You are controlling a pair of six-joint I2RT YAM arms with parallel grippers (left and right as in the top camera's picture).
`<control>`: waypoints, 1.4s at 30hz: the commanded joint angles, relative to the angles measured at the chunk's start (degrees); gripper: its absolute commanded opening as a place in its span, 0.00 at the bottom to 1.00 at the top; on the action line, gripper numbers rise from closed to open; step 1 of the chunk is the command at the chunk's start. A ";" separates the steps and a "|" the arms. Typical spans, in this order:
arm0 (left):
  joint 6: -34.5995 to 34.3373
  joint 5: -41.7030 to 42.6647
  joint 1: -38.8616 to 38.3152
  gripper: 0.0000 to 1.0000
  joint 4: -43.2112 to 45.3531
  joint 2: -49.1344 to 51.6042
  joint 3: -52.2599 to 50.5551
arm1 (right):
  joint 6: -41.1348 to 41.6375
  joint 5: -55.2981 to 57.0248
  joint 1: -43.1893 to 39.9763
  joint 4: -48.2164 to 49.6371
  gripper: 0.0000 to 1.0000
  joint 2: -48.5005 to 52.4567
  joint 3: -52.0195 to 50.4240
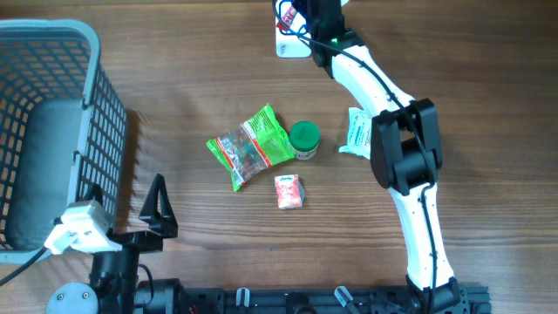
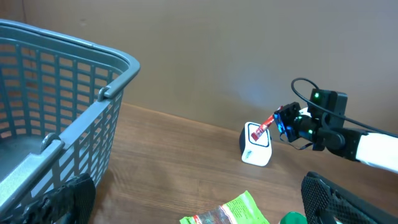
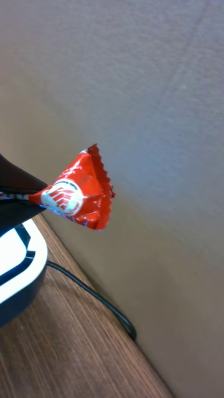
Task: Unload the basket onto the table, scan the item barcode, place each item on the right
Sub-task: 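Hold the Nescafe stick over the white scanner with the right gripper, then move the right gripper right and drop the stick on the table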
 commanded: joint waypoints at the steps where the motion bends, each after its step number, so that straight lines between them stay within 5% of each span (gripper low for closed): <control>1: 1.16 -0.55 0.35 1.00 -1.70 -0.35 -0.09 | 2.08 6.73 -0.20 -0.79 0.05 1.95 1.53; 4: 1.16 -0.52 0.35 1.00 -2.21 -0.35 -0.09 | -0.94 7.34 -1.29 -5.03 0.05 1.49 3.76; 8: 2.03 -0.46 0.35 1.00 -0.09 -0.35 -0.09 | -2.67 5.75 -8.20 -26.71 0.05 -4.87 10.69; 11: 15.58 5.97 0.35 1.00 1.33 -0.35 -0.74 | -2.64 3.96 -17.55 -40.17 0.05 -11.13 10.69; 13: 17.38 10.25 0.35 1.00 4.90 -0.35 -5.09 | -2.60 3.93 -25.77 -49.31 0.05 -13.38 10.69; 15: 17.05 12.81 0.35 1.00 12.31 -0.35 -11.91 | -2.58 3.98 -32.41 -56.54 0.05 -13.38 10.64; 19: 5.31 12.83 0.35 1.00 30.60 -0.35 -24.44 | -5.64 4.50 -44.46 -63.17 0.05 -12.31 8.87; 23: 5.27 10.03 0.35 1.00 32.02 -0.35 -27.74 | -10.03 4.61 -53.62 -61.40 0.06 -11.98 3.63; 25: 5.25 6.99 0.35 1.00 31.56 -0.35 -27.85 | -10.34 4.59 -56.94 -58.71 0.17 -11.98 -1.81; 28: 5.29 6.32 0.35 1.00 31.32 -0.35 -27.85 | -12.48 3.80 -60.37 -54.25 0.84 -11.98 -10.40; 31: 5.29 6.34 0.35 1.00 29.94 -0.35 -27.85 | -24.94 -4.02 -60.15 -53.35 0.90 -15.28 -7.02; 35: 5.29 6.34 0.35 1.00 20.76 -0.35 -27.85 | -27.34 -18.93 -55.34 -55.19 0.93 -24.26 -6.73; 39: 5.31 6.34 0.35 1.00 17.16 -0.35 -27.85 | -23.54 -21.31 -41.79 -64.63 0.99 -28.63 -6.82; 42: 5.31 6.32 0.35 1.00 10.10 -0.35 -27.85 | -33.90 -33.97 -30.01 -67.87 1.00 -27.52 -10.14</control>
